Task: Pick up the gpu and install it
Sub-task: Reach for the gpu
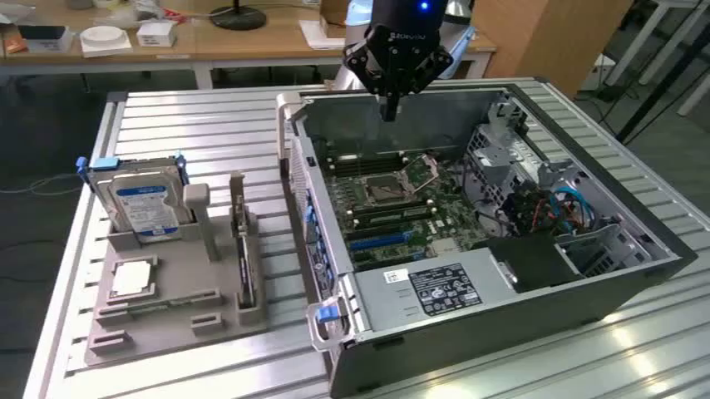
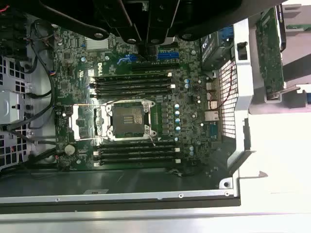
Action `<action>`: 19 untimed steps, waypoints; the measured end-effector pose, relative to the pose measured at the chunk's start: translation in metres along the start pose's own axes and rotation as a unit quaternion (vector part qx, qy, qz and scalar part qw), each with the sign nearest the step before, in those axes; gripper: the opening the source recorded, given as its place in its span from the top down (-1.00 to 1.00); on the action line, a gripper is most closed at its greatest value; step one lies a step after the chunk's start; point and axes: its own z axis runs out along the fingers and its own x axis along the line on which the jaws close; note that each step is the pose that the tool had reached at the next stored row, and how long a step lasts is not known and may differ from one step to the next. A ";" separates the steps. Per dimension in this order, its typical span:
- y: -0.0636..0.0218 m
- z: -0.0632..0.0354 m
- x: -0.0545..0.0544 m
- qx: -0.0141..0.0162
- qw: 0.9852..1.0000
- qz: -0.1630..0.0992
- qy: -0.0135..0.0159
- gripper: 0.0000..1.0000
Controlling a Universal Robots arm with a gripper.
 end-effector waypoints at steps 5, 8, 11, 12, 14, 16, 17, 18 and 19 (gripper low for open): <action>0.0000 0.0000 0.000 0.000 1.000 0.000 0.000 0.79; -0.0001 0.0000 0.001 0.000 1.000 0.000 0.000 0.79; -0.0001 -0.0001 0.003 0.000 1.000 0.000 0.000 0.79; -0.0002 -0.0001 0.003 0.000 1.000 0.000 0.000 0.79; -0.0002 -0.0001 0.004 0.000 1.000 0.000 0.000 0.79; -0.0003 -0.0001 0.004 0.000 1.000 0.000 0.000 0.79; -0.0003 0.0000 0.004 0.000 1.000 0.000 0.000 0.79; -0.0004 0.0001 0.005 0.000 1.000 0.000 0.000 0.79; -0.0004 0.0001 0.006 0.000 1.000 0.000 0.000 0.79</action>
